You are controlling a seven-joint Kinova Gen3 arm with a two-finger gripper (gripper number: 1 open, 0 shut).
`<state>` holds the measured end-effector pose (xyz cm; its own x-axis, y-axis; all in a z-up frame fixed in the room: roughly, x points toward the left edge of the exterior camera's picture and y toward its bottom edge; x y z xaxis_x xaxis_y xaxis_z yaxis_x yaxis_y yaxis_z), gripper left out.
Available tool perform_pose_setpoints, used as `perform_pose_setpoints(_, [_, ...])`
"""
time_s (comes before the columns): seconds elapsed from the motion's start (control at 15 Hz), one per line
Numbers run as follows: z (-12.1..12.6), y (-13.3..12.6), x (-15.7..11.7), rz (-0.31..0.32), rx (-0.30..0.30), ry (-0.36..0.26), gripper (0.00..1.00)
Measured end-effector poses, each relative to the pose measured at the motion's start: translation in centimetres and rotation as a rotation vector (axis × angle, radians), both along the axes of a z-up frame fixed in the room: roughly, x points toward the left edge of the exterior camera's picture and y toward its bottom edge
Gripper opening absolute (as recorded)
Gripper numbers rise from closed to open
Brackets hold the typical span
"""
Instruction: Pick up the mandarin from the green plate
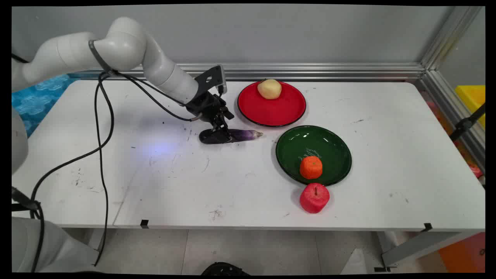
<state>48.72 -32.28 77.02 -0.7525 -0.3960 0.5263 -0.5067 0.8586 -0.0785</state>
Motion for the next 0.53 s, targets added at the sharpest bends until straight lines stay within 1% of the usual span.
perform_pose_setpoints(0.13, [0.7, 0.4, -0.2, 0.013, 0.016, 0.005, 1.00])
perform_pose_setpoints(0.33, [1.7, 1.3, -0.8, 0.034, 0.058, 0.023, 1.00])
perform_pose_setpoints(0.53, [2.9, 1.5, -2.3, 0.027, 0.074, 0.039, 1.00])
